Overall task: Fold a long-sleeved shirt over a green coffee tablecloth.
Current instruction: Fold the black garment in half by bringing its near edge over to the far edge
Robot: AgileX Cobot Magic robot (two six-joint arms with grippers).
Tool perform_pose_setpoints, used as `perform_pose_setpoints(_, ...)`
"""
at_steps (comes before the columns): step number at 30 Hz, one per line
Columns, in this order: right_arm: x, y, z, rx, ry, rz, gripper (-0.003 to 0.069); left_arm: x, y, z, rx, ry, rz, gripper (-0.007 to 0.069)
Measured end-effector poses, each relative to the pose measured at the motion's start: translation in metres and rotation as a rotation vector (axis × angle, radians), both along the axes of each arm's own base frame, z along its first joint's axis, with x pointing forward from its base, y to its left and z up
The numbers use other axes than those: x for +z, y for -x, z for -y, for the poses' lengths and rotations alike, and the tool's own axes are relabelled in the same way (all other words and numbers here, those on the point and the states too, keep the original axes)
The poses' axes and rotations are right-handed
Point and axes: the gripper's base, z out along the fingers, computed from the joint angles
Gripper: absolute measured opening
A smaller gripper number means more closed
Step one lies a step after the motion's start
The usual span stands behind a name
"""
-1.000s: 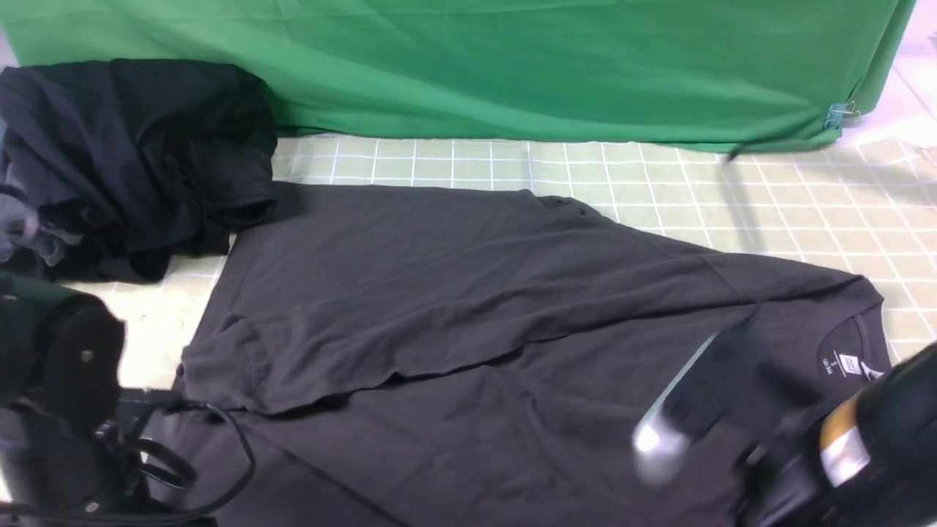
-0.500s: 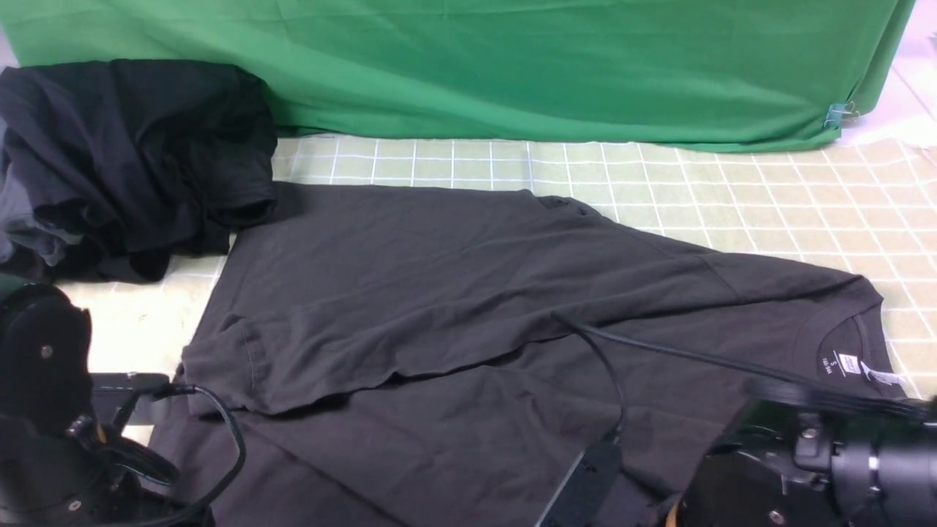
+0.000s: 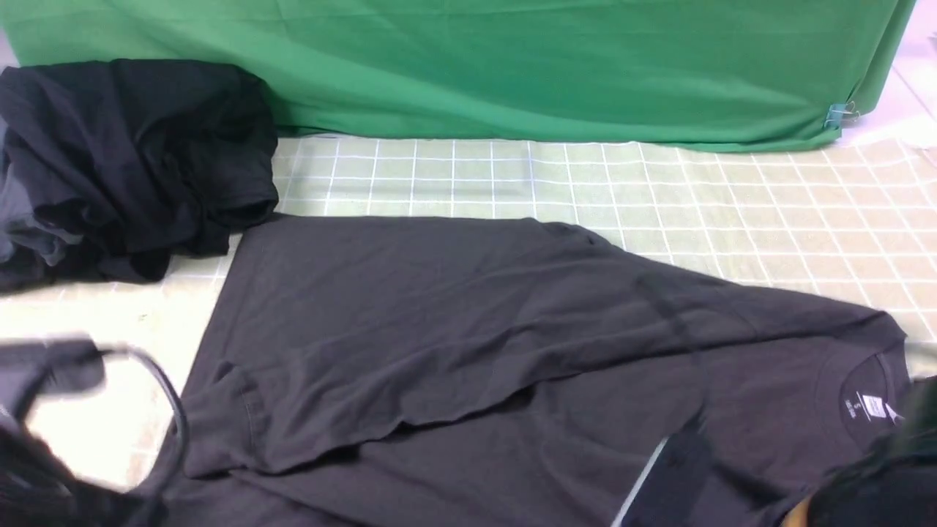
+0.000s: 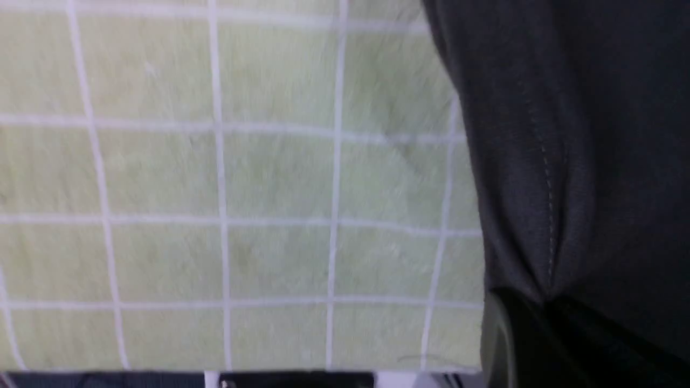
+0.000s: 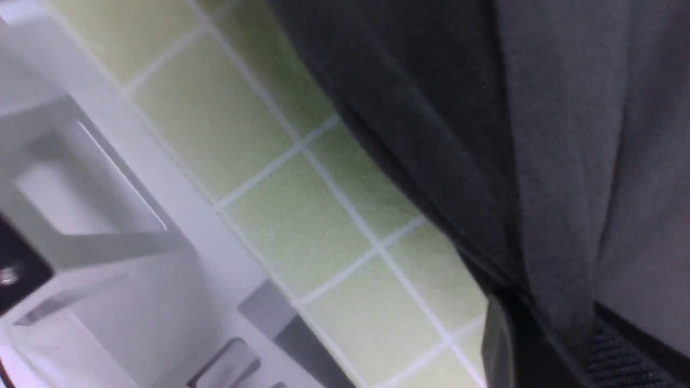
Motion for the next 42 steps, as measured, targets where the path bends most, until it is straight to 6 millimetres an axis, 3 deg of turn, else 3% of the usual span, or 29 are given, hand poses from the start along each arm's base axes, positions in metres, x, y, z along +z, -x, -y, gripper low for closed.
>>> perform_pose_setpoints(3, 0.028, -0.017, 0.006, -0.048, -0.039, 0.075, 0.004, 0.022, -0.016, -0.001, 0.004, -0.035, 0.077, 0.0014)
perform_pose_setpoints(6, 0.05, -0.044, 0.011, -0.083, -0.061, 0.159, 0.004, 0.041, -0.045, 0.001, 0.016, -0.065, 0.127, 0.0014)
perform_pose_setpoints(11, 0.076, -0.109, 0.017, -0.153, -0.077, 0.266, 0.004, 0.051, -0.114, -0.002, 0.078, -0.052, 0.154, 0.0014)
perform_pose_setpoints(12, 0.075, -0.114, 0.018, -0.16, -0.072, 0.264, 0.004, 0.051, -0.117, -0.002, 0.081, -0.05, 0.159, 0.0014)
perform_pose_setpoints(14, 0.076, -0.148, 0.015, -0.177, -0.07, 0.296, 0.004, 0.05, -0.156, -0.006, 0.102, -0.038, 0.182, 0.0014)
perform_pose_setpoints(16, 0.073, -0.164, 0.013, -0.19, -0.068, 0.303, 0.004, 0.048, -0.174, -0.007, 0.104, -0.04, 0.186, 0.0014)
perform_pose_setpoints(18, 0.061, -0.2, 0.008, -0.211, -0.059, 0.313, 0.0039, 0.039, -0.213, -0.008, 0.096, -0.049, 0.187, 0.0014)
perform_pose_setpoints(21, 0.046, -0.239, 0.004, -0.241, -0.052, 0.321, 0.0039, 0.03, -0.251, -0.008, 0.089, -0.057, 0.205, 0.0014)
perform_pose_setpoints(23, 0.035, -0.261, 0.003, -0.258, -0.047, 0.32, 0.0039, 0.026, -0.272, -0.008, 0.087, -0.057, 0.225, 0.0014)
perform_pose_setpoints(27, 0.009, -0.301, 0.0, -0.287, -0.043, 0.321, 0.0039, 0.001, -0.311, -0.009, 0.096, -0.062, 0.208, 0.0014)
perform_pose_setpoints(30, -0.015, -0.321, -0.003, -0.297, -0.042, 0.321, 0.0048, -0.021, -0.329, -0.011, 0.097, -0.068, 0.184, 0.0014)
perform_pose_setpoints(35, -0.041, -0.335, -0.008, -0.299, -0.045, 0.333, 0.0092, -0.046, -0.341, -0.011, 0.096, -0.08, 0.153, 0.0032)
perform_pose_setpoints(38, -0.05, -0.34, -0.008, -0.297, -0.045, 0.355, 0.0166, -0.056, -0.347, -0.012, 0.087, -0.094, 0.161, 0.0096)
perform_pose_setpoints(42, -0.049, -0.344, -0.008, -0.299, -0.063, 0.402, 0.0304, -0.057, -0.352, -0.021, 0.081, -0.143, 0.205, 0.0252)
